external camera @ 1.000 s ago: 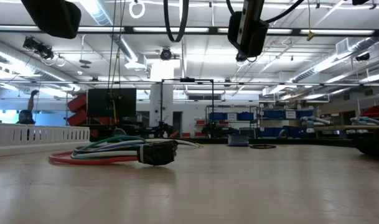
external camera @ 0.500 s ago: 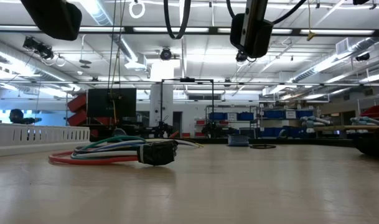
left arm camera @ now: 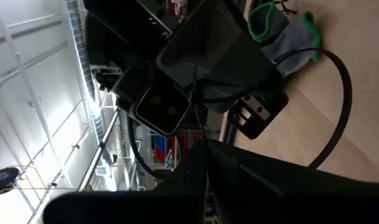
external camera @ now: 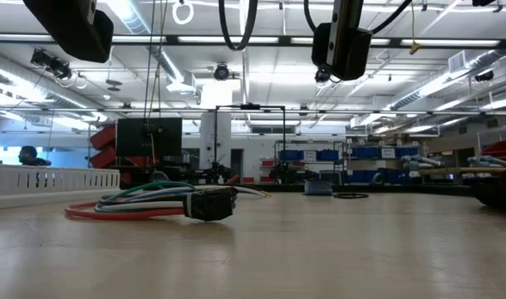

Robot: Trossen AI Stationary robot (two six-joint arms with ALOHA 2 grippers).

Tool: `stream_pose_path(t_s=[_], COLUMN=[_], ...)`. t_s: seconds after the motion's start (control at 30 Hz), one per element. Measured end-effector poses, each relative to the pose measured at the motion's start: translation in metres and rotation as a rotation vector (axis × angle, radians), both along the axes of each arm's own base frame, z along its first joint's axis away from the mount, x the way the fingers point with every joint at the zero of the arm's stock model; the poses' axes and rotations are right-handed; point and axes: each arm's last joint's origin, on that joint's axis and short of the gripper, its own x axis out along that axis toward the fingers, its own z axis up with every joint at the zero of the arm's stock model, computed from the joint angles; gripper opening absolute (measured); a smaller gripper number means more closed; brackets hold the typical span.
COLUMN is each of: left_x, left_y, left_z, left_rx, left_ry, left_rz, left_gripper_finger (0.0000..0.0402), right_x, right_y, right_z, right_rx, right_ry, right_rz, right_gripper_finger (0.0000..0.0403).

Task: Ziptie cables
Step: Wrap the cables together using a ziptie

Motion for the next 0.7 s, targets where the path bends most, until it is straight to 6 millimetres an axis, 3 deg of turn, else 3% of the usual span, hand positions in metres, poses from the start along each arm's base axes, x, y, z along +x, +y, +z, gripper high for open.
stream_pose_path(t_s=[0.27, 0.7], left_x=[-0.0011, -0.0044], left_y=[-0.0014, -0.0055], left_z=[-0.0001, -0.0001], left_rx=[0.073, 0.048], left_ry=[0.020, 0.013], left_rz=[-0.007, -0.022], left_gripper_finger=[0.0000, 0.0000], right_x=[-0.0001, 0.0021], right_y=[-0.0003, -0.0043], right_z=[-0.0021, -0.0023], right_rx=[0.016, 0.018], right_ry=[0.026, 0.028], right_rz=[-0.005, -0.008], right_gripper_finger=[0.0000, 0.0000])
